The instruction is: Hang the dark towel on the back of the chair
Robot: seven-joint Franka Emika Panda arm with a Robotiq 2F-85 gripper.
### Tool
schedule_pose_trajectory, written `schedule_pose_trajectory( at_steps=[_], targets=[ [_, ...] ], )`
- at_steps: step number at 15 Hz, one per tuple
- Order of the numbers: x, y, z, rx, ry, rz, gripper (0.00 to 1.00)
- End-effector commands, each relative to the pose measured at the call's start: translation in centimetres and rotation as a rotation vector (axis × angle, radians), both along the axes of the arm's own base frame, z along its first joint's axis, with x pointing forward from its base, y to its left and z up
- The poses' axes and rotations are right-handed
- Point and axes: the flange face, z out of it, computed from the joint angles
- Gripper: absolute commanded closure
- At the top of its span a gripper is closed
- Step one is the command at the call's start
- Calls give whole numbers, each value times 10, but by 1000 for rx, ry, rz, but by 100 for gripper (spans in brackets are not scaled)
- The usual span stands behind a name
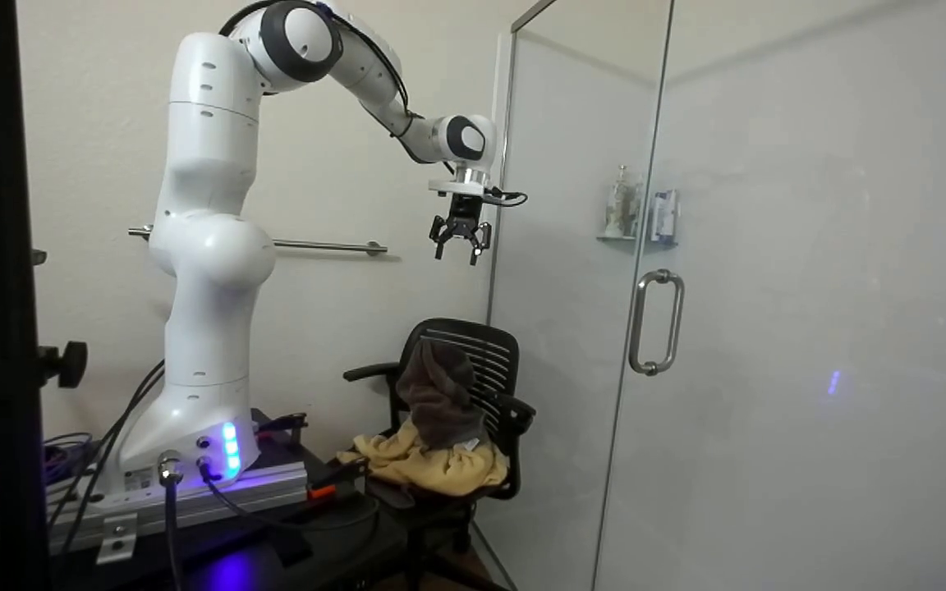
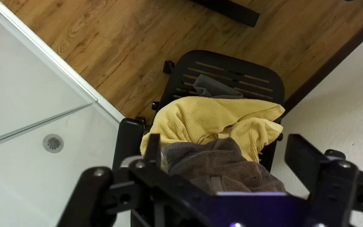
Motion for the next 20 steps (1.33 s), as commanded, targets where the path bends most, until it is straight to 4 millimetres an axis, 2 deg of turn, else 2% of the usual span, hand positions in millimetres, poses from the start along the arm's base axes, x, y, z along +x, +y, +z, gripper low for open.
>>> schedule_pose_trajectory(
  at_steps=[1,4,7,9,11,12,13,15,17,18,20],
  targets=[
    [10,-2,-44,-9,-23,-46,0],
    [27,30,-114,30,-26,1,0],
    [34,93,-179,40,-22,135,0],
    [34,136,-202,10,-19,251,0],
    [27,153,-214,-43,2,332,0],
    [25,148,-214,-14,4,279,0],
    [22,158,-219,-27,9,308,0],
    [22,161,-219,-36,7,323,0],
    [26,113,-217,-10,-1,229,0],
    [30,97,-213,7,-25,203,0],
    [52,61,-198,70,-103,165,0]
  ],
)
